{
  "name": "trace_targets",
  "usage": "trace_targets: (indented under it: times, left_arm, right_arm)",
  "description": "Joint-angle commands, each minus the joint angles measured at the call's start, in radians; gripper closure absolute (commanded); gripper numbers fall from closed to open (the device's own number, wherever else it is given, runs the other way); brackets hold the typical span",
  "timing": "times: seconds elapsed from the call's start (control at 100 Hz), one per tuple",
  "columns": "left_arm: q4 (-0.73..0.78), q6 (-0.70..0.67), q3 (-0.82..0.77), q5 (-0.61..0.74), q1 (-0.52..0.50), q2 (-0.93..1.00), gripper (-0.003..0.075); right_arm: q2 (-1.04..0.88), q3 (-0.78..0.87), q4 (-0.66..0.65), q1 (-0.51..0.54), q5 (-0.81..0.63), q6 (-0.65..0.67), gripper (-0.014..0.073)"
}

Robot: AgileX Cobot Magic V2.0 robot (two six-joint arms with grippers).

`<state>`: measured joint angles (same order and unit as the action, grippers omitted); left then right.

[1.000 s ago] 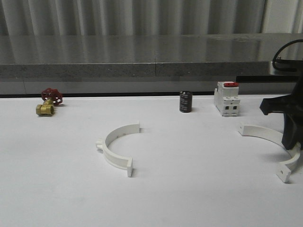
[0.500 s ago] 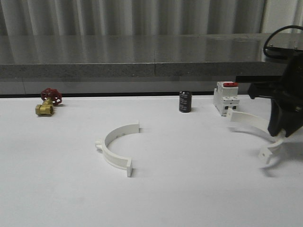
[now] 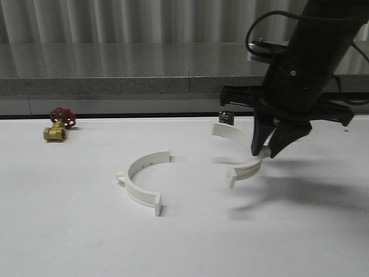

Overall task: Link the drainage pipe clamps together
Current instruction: 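Carry the clamp half to the placed half and join their ends, then open the right gripper and raise it off the joined ring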

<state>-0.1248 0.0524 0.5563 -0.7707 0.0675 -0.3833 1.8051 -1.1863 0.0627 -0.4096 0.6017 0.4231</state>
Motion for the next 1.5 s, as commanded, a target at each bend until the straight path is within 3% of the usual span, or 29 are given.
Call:
trace_targets:
  times: [0.0,0.17,0.69,1.49]
  left_arm:
    - [-0.017,-0.002,0.026,0.064,-0.001,-0.008,0.0741]
    - [-0.017,-0.002,0.026,0.064,-0.001,-0.008,0.0741]
    - [-0.017,-0.002,0.026,0.064,-0.001,-0.008,0.0741]
    - [-0.017,-0.002,0.026,0.064,-0.001,-0.008,0.0741]
  right_arm:
    - [-0.024,-0.056,-0.084,-0.036,-0.013,0.104,0.0431]
    - [0.041,-0.122,-0.168,-0.104,0.028,0.222,0.0431]
    - [0.159,-0.253,-0.254,-0.199,0.099,0.369,0.0431]
    - [0.168,-0.253,-0.236,-0.226,0.051,0.414,0.0431]
